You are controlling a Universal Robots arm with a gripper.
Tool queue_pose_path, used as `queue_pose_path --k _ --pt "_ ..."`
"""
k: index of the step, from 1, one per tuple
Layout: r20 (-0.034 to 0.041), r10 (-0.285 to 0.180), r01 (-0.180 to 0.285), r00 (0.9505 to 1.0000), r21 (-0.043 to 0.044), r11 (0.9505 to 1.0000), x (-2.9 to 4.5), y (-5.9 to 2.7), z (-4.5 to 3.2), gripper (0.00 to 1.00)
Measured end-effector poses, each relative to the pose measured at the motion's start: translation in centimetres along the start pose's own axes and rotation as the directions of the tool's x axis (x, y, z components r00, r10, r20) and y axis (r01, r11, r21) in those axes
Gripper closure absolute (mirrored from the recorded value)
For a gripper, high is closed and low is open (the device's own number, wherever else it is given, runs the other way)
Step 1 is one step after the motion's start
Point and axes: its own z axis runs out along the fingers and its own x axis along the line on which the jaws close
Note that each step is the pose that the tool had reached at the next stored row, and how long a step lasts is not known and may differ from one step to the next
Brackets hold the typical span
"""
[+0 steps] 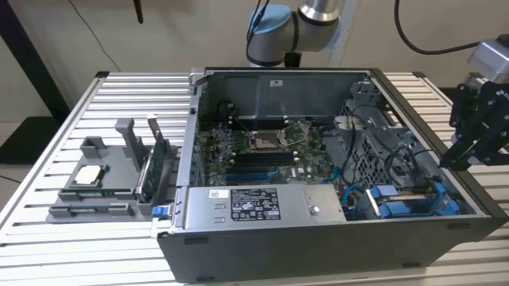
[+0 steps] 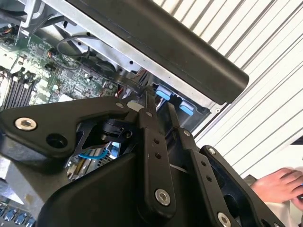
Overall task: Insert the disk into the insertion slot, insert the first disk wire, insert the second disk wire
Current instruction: 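Insert the second disk wire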
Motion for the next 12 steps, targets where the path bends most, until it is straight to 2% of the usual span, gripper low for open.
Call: queue_pose_path --k 9,11,12 --pt "0.0011 0.0 0.0 1.0 -0.0059 1.0 0.01 -0.38 0.05 0.73" --pt "0.0041 0.0 0.0 1.0 -0.0069 1.0 0.02 -0.56 0.08 0.73" --pt "0.008 0.0 0.0 1.0 -0.0074 1.0 0.02 -0.6 0.11 0.73"
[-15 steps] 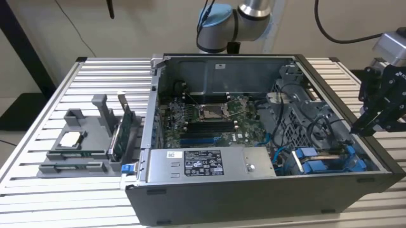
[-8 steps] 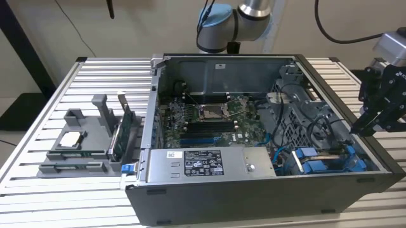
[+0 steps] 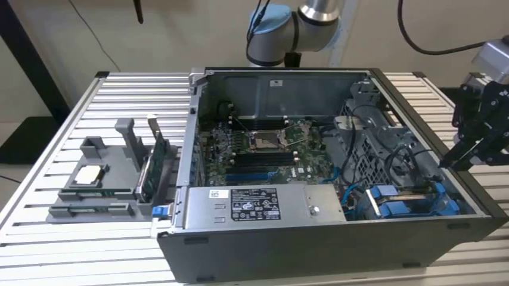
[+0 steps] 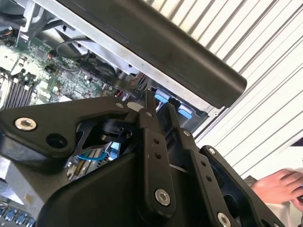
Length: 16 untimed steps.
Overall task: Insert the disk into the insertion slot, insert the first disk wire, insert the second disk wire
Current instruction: 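Insert the second disk wire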
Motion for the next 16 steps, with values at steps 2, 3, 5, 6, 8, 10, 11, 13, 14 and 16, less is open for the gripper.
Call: queue_pose_path --k 2,3,5,6,8,10,11,13,14,16 --pt "0.0107 0.0 0.0 0.9999 -0.0011 1.0 0.01 -0.03 0.08 0.73" --pt "0.0152 0.0 0.0 0.9999 -0.0017 1.0 0.01 -0.05 0.13 0.73" --pt "0.025 -0.001 0.001 0.9997 -0.0024 1.0 0.02 -0.06 0.21 0.73" --pt "0.0311 -0.001 0.001 0.9995 -0.0024 1.0 0.02 -0.07 0.25 0.73" --pt "0.0456 -0.002 0.002 0.999 -0.0023 1.0 0.02 -0.07 0.32 0.73" --pt "0.0614 -0.002 0.002 0.9981 -0.0019 1.0 0.03 -0.07 0.37 0.73" --pt "0.0671 -0.002 0.002 0.9977 -0.002 1.0 0.03 -0.07 0.4 0.73" --pt "0.0732 -0.001 0.001 0.9973 -0.0025 1.0 0.03 -0.08 0.52 0.73" --pt "0.0744 0.001 -0.001 0.9972 -0.0033 1.0 0.04 -0.08 0.59 0.73" --pt "0.075 0.005 -0.004 0.9972 -0.0052 1.0 0.06 -0.07 0.71 0.73"
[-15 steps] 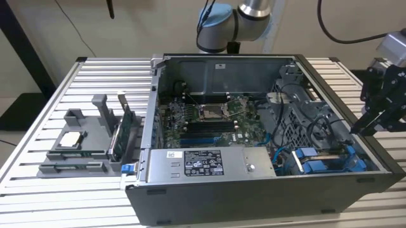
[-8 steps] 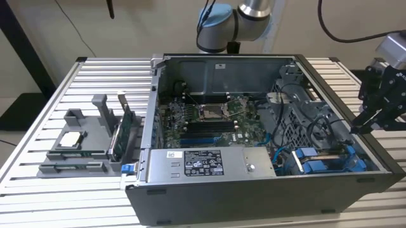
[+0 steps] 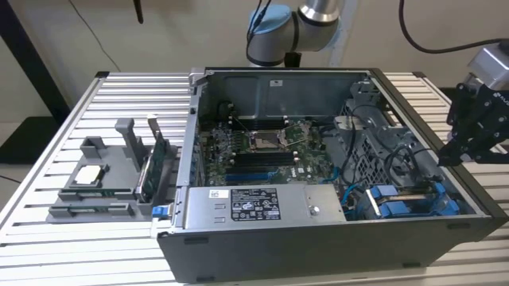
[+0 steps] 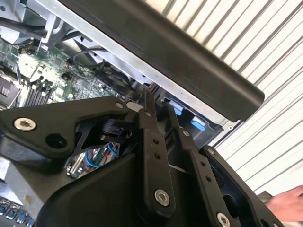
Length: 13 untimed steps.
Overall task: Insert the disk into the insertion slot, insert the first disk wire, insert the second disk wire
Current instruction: 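Insert the second disk wire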
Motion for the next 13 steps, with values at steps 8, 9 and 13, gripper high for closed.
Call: queue_pose_path --k 8,9,13 --pt "0.0011 0.001 -0.001 1.0 0.0 1.0 0.01 -0.02 0.05 0.83" --pt "0.0012 0.002 -0.002 1.0 0.0 1.0 0.0 -0.02 0.05 0.83" --pt "0.0012 0.002 -0.002 1.0 0.0 1.0 0.0 -0.02 0.05 0.84"
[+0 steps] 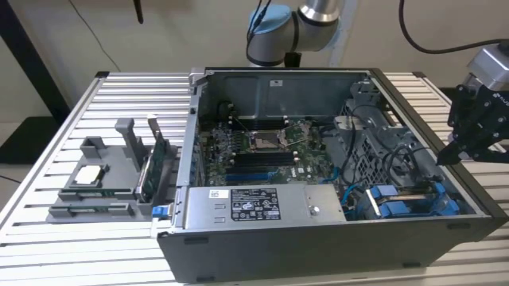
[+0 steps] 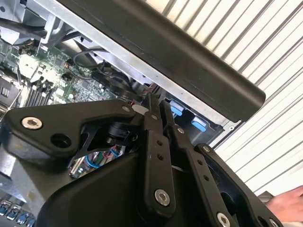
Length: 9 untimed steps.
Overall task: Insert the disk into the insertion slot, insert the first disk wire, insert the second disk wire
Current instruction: 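Insert the second disk wire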
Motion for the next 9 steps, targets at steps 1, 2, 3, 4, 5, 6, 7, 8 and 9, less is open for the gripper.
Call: queue_pose_path --k 1,2,3,4,5,6,7,8,9 --pt "0.0 0.0 0.0 1.0 0.0 1.0 0.0 0.0 0.0 0.84" --pt "0.0 0.0 0.0 1.0 0.0 1.0 0.0 0.0 0.0 0.84" --pt "0.0002 0.0 0.0 1.0 0.0 1.0 0.0 0.0 -0.01 0.84" --pt "0.0006 0.0 0.0 1.0 0.0001 1.0 0.0 0.01 -0.04 0.84" --pt "0.0013 0.0 0.0 1.0 0.0001 1.0 -0.01 0.03 -0.08 0.84" --pt "0.0019 0.001 -0.001 1.0 0.0001 1.0 -0.02 0.08 -0.14 0.84" --pt "0.0023 0.001 -0.001 1.0 0.0002 1.0 -0.03 0.13 -0.2 0.84" --pt "0.0024 0.001 -0.001 1.0 0.0002 1.0 -0.04 0.2 -0.26 0.84" --pt "0.0025 0.002 -0.002 1.0 0.0003 1.0 -0.05 0.28 -0.32 0.84"
